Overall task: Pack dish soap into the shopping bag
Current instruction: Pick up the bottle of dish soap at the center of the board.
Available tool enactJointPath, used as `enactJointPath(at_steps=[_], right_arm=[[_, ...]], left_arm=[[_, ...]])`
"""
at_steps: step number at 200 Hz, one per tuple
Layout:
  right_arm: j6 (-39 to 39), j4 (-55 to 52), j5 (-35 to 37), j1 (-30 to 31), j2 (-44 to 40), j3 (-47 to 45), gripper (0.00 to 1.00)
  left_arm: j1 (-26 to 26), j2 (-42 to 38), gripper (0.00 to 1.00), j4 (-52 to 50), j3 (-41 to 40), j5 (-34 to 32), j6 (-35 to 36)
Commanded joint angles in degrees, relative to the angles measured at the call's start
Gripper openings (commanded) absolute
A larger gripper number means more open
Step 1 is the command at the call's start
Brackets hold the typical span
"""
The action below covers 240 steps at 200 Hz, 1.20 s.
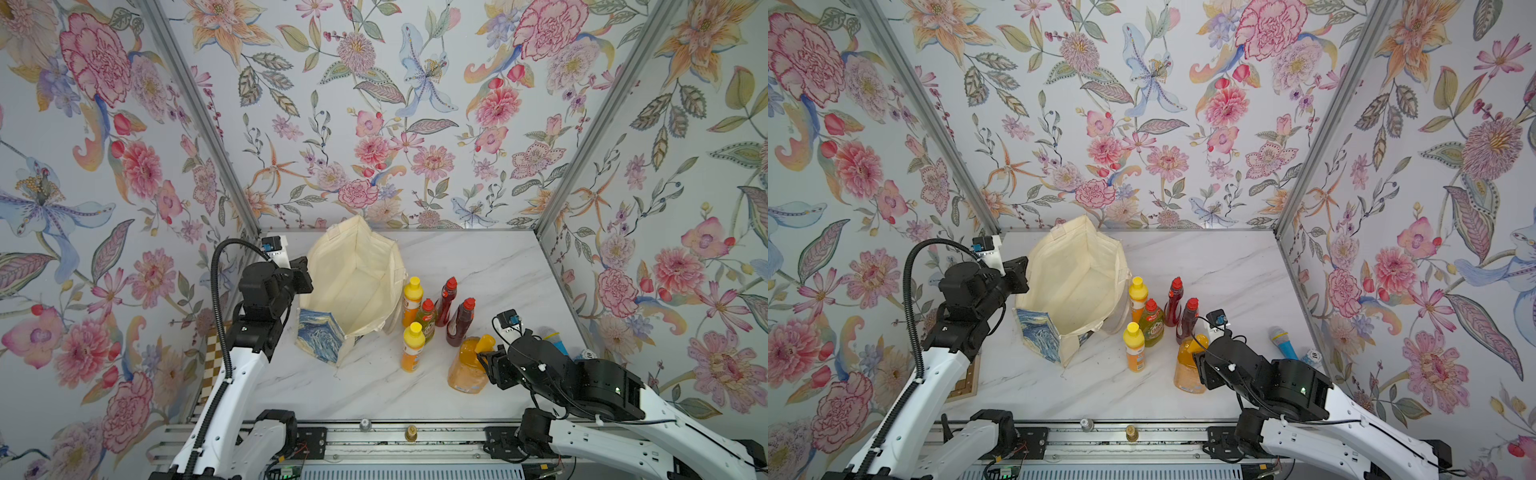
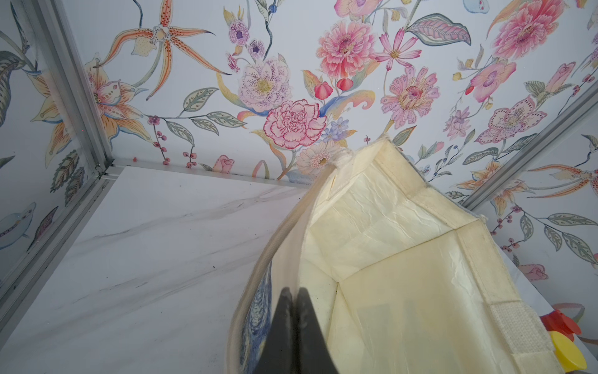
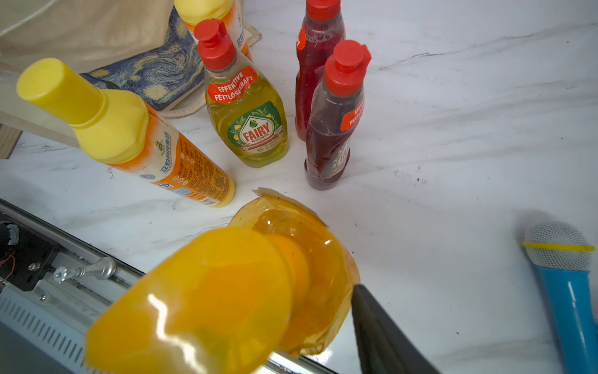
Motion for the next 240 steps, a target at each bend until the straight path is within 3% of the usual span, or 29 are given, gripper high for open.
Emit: enactJointPath(at_steps=[1, 53, 116, 183, 202, 228, 240], right_arm=[[0.85, 3.97, 3.29, -0.23, 0.52, -1.54, 0.58], [-1.19, 9.56, 5.90, -0.23, 0.89, -4.08, 0.54], [-5.17, 13.74, 7.69, -0.16, 2.36, -5.61, 0.61], [-8.18, 18.39, 6.25, -0.23, 0.32, -9.93, 0.59], [-8.38, 19.13, 6.16, -0.23, -0.72, -11.18, 0.53], [-8.88, 20.06, 5.78, -0.27, -2.13, -11.94, 0.29], [-9.00, 20.16, 5.72, -0.28, -2.65, -11.69, 0.27]], left_arm=[[0.39, 0.16, 0.00, 0.41, 1.00, 0.85, 1.19], [0.42, 0.31, 0.00, 0.94, 1.19, 1.78, 0.84], [0.42, -0.01, 0.00, 1.04, 0.58, 2.45, 0.43], [0.35, -0.21, 0.00, 1.15, 0.12, 2.48, 0.15], [0.38, -0.21, 0.00, 1.12, 0.20, 2.39, 0.27], [0.42, -0.10, 0.00, 1.14, 0.21, 2.45, 0.26], [0.49, -0.01, 0.00, 1.13, 0.21, 2.43, 0.23]])
